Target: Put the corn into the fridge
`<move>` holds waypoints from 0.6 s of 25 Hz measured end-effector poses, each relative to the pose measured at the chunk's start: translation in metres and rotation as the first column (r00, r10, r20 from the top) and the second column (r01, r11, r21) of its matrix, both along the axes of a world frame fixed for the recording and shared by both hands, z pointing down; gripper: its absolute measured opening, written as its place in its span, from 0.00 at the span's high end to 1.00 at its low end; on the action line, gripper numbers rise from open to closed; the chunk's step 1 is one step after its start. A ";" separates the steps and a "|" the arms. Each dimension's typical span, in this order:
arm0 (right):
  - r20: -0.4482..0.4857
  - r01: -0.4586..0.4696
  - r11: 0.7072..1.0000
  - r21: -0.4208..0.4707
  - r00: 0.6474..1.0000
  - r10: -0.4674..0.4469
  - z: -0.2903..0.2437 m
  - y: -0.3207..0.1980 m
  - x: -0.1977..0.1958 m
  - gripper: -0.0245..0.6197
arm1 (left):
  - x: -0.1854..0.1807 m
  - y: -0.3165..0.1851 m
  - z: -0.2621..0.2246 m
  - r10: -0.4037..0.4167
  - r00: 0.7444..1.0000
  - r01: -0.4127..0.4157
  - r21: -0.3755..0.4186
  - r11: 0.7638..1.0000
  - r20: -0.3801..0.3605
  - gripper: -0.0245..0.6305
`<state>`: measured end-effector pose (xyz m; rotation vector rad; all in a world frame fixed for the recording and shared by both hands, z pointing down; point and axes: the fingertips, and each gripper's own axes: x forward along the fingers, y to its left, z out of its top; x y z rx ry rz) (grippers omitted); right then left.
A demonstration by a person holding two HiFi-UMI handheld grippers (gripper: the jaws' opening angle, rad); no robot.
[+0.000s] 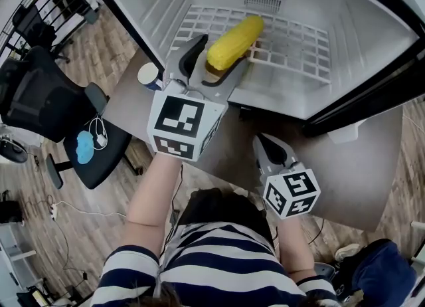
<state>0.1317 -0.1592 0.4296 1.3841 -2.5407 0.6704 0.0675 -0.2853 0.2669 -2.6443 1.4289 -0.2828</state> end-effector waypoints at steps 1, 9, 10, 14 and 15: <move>0.000 0.000 1.000 0.000 1.000 0.000 0.000 -0.001 0.000 0.97 | -0.005 0.004 -0.001 -0.002 0.999 0.002 -0.006 1.000 -0.040 0.96; -0.002 0.005 1.000 0.001 1.000 -0.005 0.000 -0.003 -0.003 0.97 | -0.029 0.037 0.003 -0.025 0.986 0.022 -0.020 1.000 -0.166 0.96; -0.003 0.006 1.000 0.002 1.000 -0.006 0.000 -0.003 -0.003 0.97 | -0.030 0.038 0.006 -0.025 0.985 0.020 -0.027 0.999 -0.168 0.96; -0.002 0.015 1.000 0.003 1.000 -0.015 -0.002 -0.002 -0.007 0.97 | -0.029 0.039 0.015 -0.013 0.987 0.004 -0.057 0.998 -0.162 0.96; -0.001 0.017 1.000 0.004 1.000 -0.017 -0.003 -0.002 -0.008 0.97 | -0.029 0.039 0.015 -0.011 0.987 0.002 -0.059 0.998 -0.160 0.96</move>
